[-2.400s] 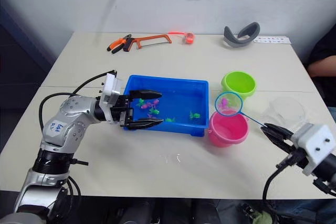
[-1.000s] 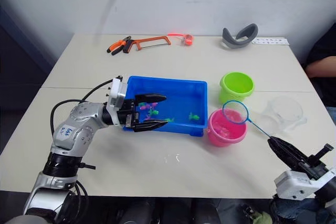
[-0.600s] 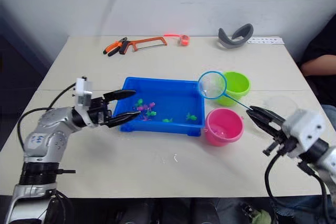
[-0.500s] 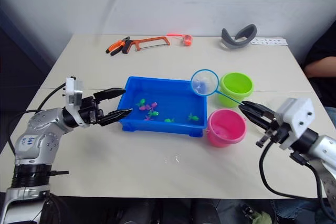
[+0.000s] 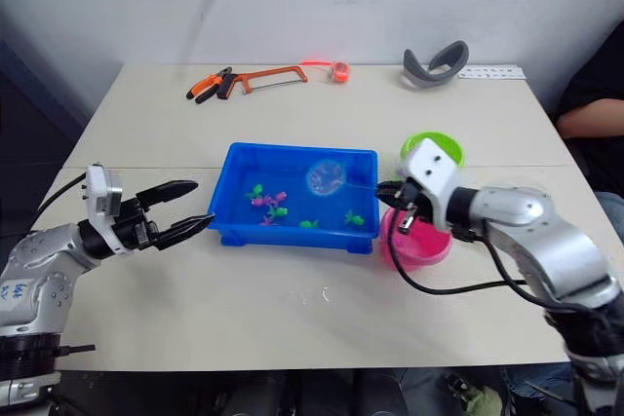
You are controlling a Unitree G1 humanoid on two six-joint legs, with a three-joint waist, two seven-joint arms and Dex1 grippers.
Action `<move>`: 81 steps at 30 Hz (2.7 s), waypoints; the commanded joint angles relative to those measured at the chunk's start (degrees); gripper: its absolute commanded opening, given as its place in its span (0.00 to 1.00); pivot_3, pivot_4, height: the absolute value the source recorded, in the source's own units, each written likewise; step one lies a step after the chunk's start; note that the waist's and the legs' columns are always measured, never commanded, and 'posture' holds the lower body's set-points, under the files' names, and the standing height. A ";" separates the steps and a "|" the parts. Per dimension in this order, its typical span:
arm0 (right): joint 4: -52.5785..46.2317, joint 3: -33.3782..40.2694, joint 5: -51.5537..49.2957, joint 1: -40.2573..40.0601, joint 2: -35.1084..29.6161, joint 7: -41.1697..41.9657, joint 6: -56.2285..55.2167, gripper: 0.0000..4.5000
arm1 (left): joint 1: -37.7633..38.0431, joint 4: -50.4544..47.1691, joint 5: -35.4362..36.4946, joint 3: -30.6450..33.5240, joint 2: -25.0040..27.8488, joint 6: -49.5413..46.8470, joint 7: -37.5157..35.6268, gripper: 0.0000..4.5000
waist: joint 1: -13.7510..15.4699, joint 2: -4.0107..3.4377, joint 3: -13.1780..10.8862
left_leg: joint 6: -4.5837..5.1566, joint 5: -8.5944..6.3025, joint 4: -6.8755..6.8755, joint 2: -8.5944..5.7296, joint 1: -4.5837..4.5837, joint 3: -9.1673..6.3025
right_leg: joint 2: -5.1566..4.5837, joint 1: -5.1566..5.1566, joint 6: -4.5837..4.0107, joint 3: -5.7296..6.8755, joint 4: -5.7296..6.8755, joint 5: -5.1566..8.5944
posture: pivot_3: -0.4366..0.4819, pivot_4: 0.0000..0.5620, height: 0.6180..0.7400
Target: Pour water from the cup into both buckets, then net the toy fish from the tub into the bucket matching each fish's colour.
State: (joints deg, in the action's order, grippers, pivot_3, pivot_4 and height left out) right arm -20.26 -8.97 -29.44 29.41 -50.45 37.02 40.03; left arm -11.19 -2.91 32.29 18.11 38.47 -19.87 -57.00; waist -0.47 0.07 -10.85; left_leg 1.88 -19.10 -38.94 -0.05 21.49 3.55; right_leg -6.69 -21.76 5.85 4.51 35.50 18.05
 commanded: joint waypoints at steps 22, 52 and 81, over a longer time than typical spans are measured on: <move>7.89 -12.48 20.07 11.16 14.54 1.52 3.37 0.00 | 9.27 -9.60 3.25 7.09 1.27 -1.81 4.91 0.99 | -0.80 0.00 0.00 | -0.01 -0.05 0.05 -0.01 0.11 0.07 | 0.02 -0.18 0.00 0.02 0.07 0.00 | 0.48 0.27 1.00; 9.06 -12.61 27.62 10.94 14.61 7.93 -2.37 0.00 | 8.72 -8.12 2.45 6.59 1.40 -0.49 4.15 0.99 | -1.18 0.00 0.00 | -0.02 -0.02 0.06 -0.03 0.71 0.21 | 0.06 -0.84 0.01 0.05 0.20 0.00 | 0.48 0.27 1.00; 12.90 -11.06 26.20 12.54 22.32 10.17 -0.29 0.00 | 8.20 -5.65 2.19 6.11 1.21 1.88 3.80 0.99 | -1.22 0.00 0.00 | -0.05 0.01 0.01 -0.01 0.71 0.18 | 0.07 -0.84 0.01 0.07 0.30 0.00 | 0.48 0.27 1.00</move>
State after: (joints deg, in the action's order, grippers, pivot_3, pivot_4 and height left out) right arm -6.49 -22.24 -2.35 41.27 -28.27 47.43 39.62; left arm -2.75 -8.14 34.37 23.65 39.15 -19.16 -52.74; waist -1.69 0.07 -10.85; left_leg 1.83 -19.10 -38.93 -0.07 22.20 3.74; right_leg -6.62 -22.60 5.86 4.57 35.80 18.05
